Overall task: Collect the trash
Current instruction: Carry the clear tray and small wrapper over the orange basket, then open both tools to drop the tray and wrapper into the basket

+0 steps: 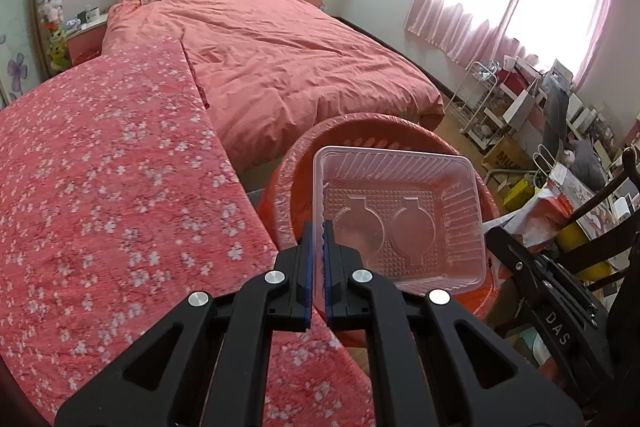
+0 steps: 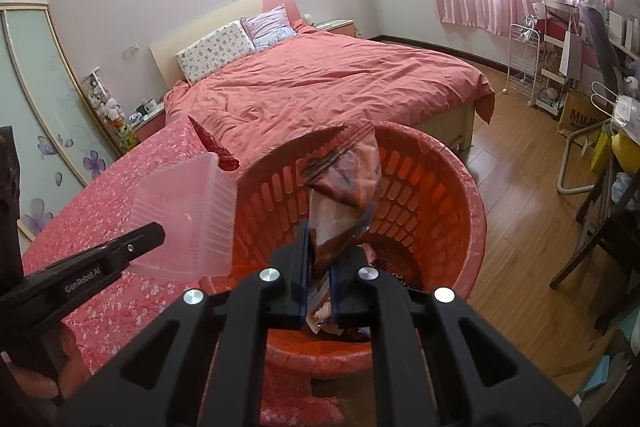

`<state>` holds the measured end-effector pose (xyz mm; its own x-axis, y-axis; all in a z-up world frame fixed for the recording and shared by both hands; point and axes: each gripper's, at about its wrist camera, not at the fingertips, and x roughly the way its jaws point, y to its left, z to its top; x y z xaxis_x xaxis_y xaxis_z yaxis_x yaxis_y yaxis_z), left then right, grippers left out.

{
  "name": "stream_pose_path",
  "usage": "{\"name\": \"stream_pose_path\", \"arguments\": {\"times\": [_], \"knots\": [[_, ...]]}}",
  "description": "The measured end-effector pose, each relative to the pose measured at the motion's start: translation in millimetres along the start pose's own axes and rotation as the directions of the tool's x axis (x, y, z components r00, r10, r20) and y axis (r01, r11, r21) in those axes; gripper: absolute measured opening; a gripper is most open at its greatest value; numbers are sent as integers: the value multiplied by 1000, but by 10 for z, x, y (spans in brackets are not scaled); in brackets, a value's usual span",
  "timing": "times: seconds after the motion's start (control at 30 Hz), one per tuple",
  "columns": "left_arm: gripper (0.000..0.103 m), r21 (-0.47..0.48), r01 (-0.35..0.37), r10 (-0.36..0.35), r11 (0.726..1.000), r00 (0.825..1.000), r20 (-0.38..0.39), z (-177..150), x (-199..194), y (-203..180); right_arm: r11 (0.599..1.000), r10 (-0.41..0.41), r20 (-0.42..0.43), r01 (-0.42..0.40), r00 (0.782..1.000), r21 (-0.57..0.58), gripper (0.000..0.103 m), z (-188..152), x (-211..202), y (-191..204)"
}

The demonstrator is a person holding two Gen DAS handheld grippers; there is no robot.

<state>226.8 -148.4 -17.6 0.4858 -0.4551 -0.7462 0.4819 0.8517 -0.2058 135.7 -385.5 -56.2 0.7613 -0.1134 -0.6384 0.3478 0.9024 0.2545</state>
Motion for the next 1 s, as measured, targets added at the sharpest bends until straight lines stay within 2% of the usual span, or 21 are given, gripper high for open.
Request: {"name": "stream_pose_path", "arguments": {"times": [0.4,0.5,0.53,0.57,0.6,0.63,0.9,1.0], "knots": [[5,3,37,-37,999,996,-79,-28,237,-42,999,-28,-13,28,1000,-15,31,-10,147,-65],[6,-2,39,-39,999,996,-85,-10,242,-16,999,-35,-8,35,999,-11,42,-17,139,-91],[10,-3,44,-44,999,995,-86,-5,240,-4,999,-32,-6,32,999,-10,48,-22,130,-92],[18,-2,50,-50,999,995,-85,-3,234,-6,1000,-30,-3,30,1000,-9,51,-22,124,-98],[24,-1,46,-46,999,996,-81,6,228,-15,999,-31,1,31,1000,-7,52,-23,113,-101],[34,-2,44,-44,999,996,-75,9,223,-12,999,-31,3,31,1000,-6,52,-21,105,-100],[35,-10,31,-31,999,998,-55,25,128,23,999,-43,21,43,999,-6,54,-19,-17,-102],[39,-17,19,-19,1000,999,-40,16,19,85,999,-48,34,48,998,-9,56,-20,-113,-77]]}}
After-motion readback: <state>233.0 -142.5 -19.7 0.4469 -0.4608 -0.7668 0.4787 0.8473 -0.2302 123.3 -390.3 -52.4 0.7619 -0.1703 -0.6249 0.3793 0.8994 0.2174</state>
